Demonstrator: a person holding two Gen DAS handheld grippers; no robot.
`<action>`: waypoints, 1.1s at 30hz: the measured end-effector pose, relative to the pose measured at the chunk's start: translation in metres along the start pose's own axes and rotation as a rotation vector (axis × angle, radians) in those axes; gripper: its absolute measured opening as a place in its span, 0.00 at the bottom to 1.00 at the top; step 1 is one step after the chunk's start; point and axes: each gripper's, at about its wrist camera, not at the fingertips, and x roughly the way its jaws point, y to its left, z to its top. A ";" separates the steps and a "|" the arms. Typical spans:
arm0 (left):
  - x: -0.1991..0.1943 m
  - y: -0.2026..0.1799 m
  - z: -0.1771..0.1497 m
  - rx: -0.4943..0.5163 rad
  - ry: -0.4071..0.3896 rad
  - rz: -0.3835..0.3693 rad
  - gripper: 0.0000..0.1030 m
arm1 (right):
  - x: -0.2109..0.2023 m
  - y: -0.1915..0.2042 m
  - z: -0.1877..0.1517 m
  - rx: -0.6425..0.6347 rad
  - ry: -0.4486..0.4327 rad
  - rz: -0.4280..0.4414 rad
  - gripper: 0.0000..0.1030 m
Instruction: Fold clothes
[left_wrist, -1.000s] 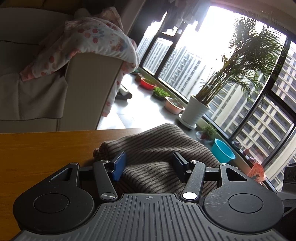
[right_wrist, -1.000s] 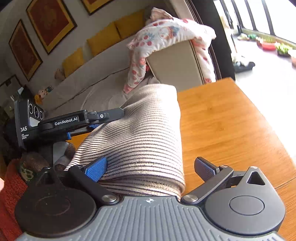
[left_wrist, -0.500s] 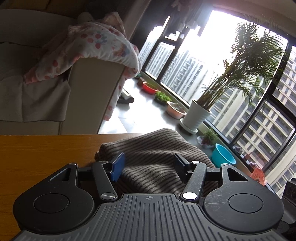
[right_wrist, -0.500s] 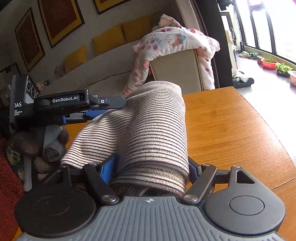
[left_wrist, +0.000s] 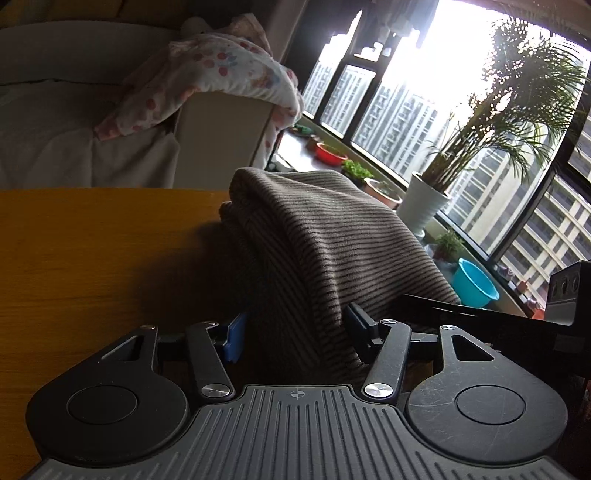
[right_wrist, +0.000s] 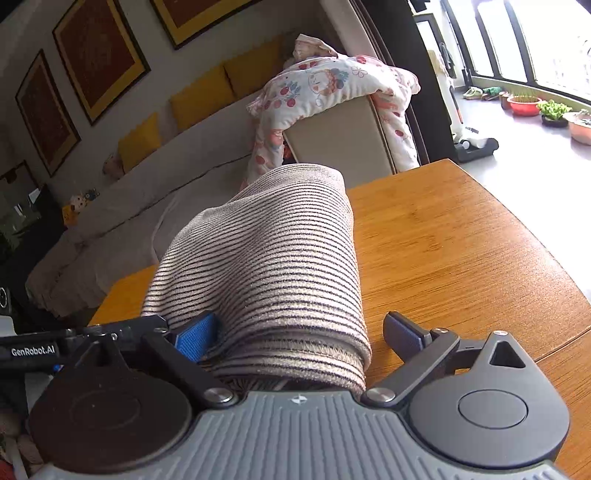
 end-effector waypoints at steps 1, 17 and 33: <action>0.000 0.002 -0.001 -0.002 -0.001 0.004 0.61 | -0.002 0.000 -0.001 0.005 -0.009 0.005 0.95; 0.001 0.025 -0.012 -0.102 -0.048 -0.014 0.71 | -0.016 -0.008 0.010 0.196 0.048 0.225 0.62; 0.000 0.017 -0.016 -0.080 -0.058 0.004 0.74 | 0.023 0.096 0.037 -0.499 -0.011 -0.021 0.65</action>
